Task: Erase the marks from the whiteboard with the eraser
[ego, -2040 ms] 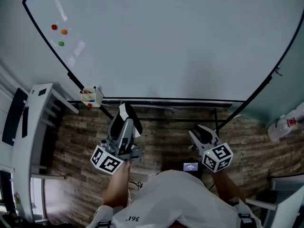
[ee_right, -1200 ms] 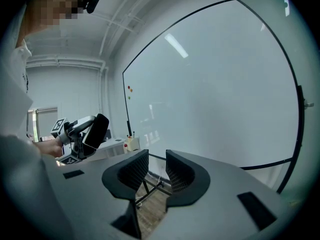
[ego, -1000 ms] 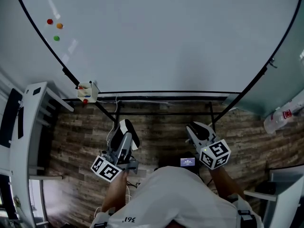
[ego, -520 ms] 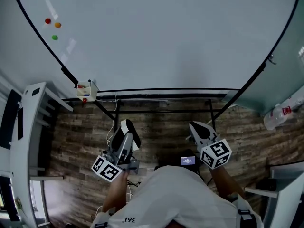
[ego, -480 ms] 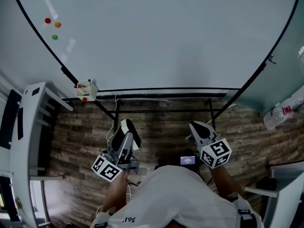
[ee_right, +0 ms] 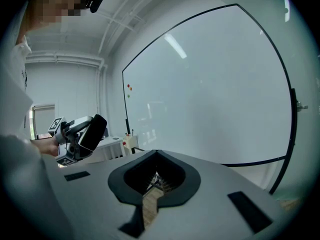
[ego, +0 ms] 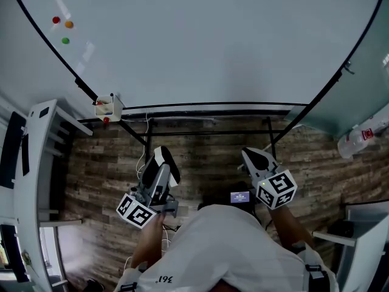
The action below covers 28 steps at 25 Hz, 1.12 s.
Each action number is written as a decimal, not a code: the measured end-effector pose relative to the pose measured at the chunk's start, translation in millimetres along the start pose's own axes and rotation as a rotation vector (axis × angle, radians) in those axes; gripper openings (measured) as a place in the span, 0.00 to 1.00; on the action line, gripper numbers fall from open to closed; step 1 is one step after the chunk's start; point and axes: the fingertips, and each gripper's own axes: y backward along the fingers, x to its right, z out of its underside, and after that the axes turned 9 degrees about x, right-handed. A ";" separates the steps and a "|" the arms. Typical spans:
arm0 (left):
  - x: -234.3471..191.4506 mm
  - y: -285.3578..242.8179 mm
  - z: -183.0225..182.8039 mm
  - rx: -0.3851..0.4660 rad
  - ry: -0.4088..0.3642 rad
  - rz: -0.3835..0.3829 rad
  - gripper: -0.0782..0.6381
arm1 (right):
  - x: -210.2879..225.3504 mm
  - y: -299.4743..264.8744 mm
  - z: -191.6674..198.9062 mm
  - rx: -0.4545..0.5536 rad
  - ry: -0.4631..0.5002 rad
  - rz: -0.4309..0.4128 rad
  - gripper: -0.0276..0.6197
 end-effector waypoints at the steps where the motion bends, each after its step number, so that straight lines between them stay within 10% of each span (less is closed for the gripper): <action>1: -0.1 -0.2 0.4 -0.002 0.001 0.001 0.44 | -0.1 -0.3 0.0 -0.001 0.002 0.001 0.08; 28: 4.1 -4.9 10.5 -0.058 0.016 0.017 0.44 | 7.7 2.8 -6.8 0.003 0.038 0.046 0.08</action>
